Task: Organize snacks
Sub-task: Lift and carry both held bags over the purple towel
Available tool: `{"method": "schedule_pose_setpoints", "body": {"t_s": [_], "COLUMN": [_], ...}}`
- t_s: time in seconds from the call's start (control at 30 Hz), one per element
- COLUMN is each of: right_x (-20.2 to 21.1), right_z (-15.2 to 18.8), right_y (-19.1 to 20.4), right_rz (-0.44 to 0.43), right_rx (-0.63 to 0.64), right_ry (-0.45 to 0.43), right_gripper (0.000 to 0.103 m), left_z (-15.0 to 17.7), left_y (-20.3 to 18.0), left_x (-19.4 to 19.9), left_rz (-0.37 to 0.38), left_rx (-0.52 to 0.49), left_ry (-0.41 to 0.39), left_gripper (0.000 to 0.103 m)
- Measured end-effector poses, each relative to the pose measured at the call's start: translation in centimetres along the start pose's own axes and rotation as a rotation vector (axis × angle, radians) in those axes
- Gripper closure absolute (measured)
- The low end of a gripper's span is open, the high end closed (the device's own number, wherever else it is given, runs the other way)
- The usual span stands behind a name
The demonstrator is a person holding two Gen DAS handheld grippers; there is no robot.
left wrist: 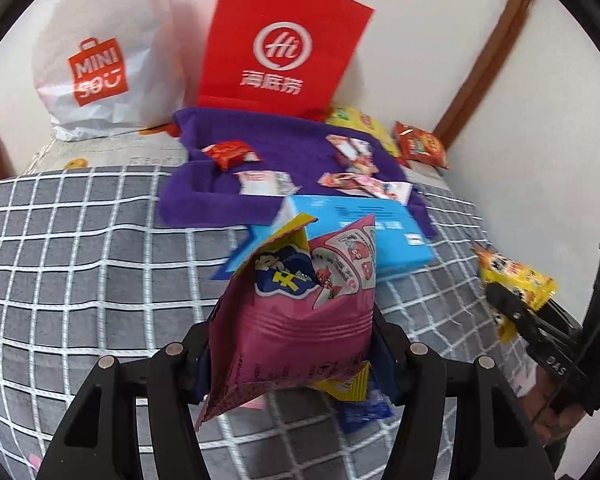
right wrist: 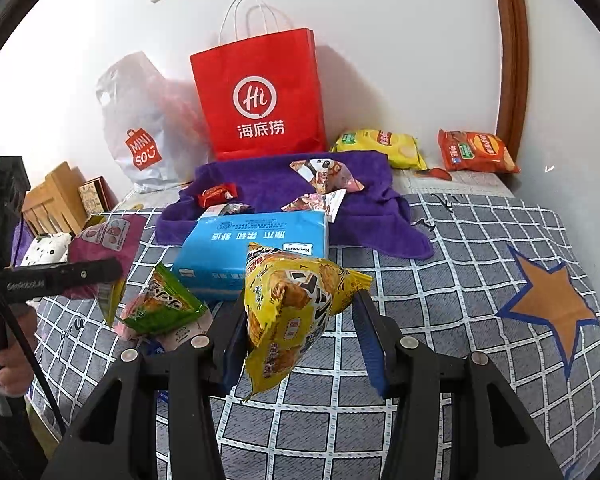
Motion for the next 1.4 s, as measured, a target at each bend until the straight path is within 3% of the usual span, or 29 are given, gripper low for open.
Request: {"method": "schedule_pose_setpoints", "body": {"t_s": [0.17, 0.5, 0.77, 1.03, 1.4], "right_x": [0.4, 0.5, 0.7, 0.2, -1.3], "right_z": [-0.7, -2.5, -4.5, -7.5, -11.2], "right_y": [-0.1, 0.0, 0.5, 1.5, 2.3], "right_rz": [0.006, 0.021, 0.023, 0.031, 0.031], "right_rx": [-0.015, -0.022, -0.028, 0.007, 0.025], "right_ry": [-0.003, -0.021, -0.049, -0.074, -0.076], "right_gripper": [0.054, 0.054, 0.054, 0.054, 0.054], "left_z": [-0.6, -2.0, -3.1, -6.0, -9.5], "left_y": [-2.4, -4.3, -4.3, -4.4, -3.8], "left_x": [0.6, 1.3, 1.5, 2.7, 1.6], "left_rz": [0.044, 0.052, 0.035, 0.000, 0.005], "left_rx": [-0.039, -0.082, -0.077, -0.099, -0.085], "left_ry": [-0.011, -0.040, -0.050, -0.081, -0.092], "left_gripper": [0.043, 0.043, 0.043, 0.043, 0.043]}}
Point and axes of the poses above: each gripper's, at about its wrist camera, not at the fingertips, and x roughly against the way its jaws point, y to its left, z to its underside, the point moved 1 cm from there along -x, roughly the way its jaws point, and after that the axes turned 9 degrees about -x, right-handed, at the moved point
